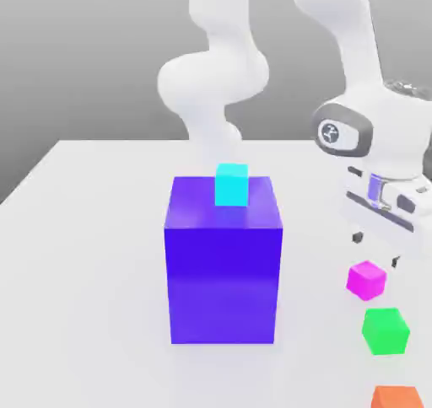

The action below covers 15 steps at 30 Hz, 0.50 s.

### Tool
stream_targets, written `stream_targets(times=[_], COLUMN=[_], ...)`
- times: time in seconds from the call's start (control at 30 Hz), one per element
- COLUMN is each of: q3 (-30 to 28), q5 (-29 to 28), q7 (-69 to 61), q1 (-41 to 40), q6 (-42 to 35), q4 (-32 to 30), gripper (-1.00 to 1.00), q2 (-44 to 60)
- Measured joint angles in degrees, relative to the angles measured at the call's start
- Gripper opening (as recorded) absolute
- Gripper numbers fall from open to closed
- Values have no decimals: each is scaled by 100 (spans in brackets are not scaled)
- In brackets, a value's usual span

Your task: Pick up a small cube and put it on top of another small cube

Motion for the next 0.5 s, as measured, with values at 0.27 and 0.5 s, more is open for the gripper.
stream_targets(times=[0.27,0.5], q3=[-296,-91], q5=[-202,16], q7=[147,-24], q1=[247,94], q6=[610,52], q4=[141,7], gripper=[-100,-100], q2=[768,78])
